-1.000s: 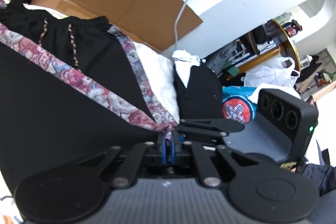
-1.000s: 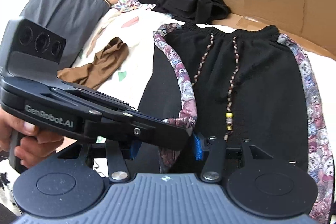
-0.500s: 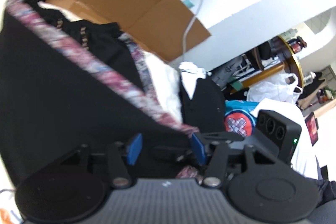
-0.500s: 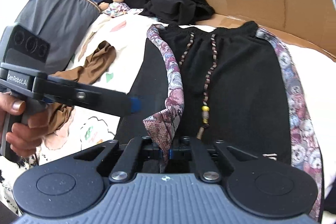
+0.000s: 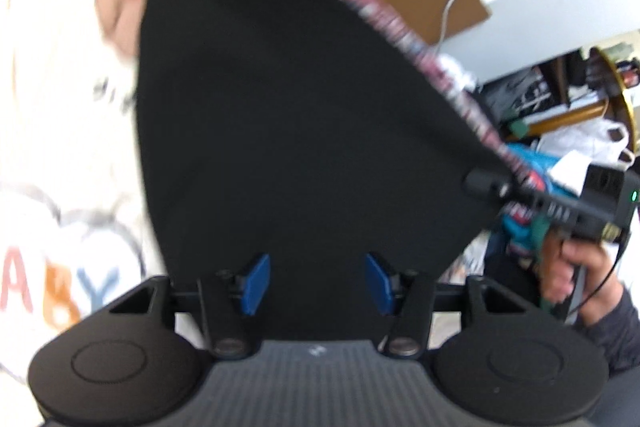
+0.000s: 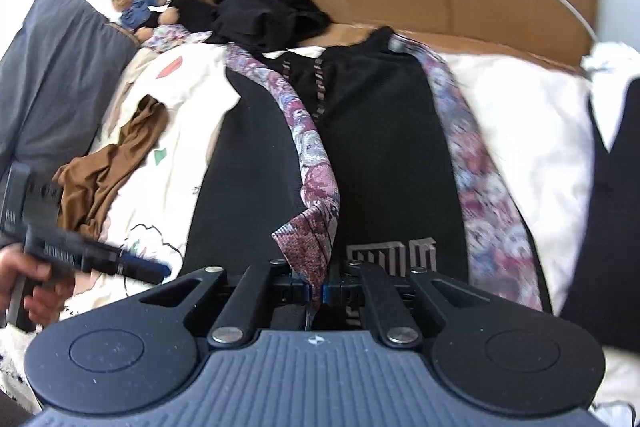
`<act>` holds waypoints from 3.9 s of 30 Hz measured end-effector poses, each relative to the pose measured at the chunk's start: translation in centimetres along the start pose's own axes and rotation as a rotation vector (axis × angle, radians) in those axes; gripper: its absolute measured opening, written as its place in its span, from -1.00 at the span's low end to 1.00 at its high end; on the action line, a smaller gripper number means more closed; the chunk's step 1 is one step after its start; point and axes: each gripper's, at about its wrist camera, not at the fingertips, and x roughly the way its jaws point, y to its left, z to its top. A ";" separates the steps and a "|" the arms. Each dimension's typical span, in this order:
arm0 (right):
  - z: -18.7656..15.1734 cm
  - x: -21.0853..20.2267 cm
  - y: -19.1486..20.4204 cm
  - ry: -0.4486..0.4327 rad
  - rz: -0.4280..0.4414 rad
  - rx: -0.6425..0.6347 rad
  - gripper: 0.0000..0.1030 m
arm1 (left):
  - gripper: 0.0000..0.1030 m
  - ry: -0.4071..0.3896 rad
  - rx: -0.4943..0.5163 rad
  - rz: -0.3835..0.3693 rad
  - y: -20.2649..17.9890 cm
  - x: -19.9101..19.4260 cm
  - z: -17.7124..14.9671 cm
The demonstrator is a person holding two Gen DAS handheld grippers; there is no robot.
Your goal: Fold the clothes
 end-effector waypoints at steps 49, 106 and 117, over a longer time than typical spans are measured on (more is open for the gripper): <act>-2.3 3.1 -10.1 0.104 -0.092 0.118 -0.90 | -0.89 0.119 -0.078 -0.229 4.1 4.1 -8.0; -6.1 -5.7 -15.0 0.160 -0.153 0.160 -0.51 | -0.10 0.022 -0.017 -0.100 2.7 2.2 -2.1; -1.8 -6.0 -12.3 0.006 -0.115 0.092 -0.40 | -0.01 -0.111 0.125 0.025 -2.1 -3.2 7.1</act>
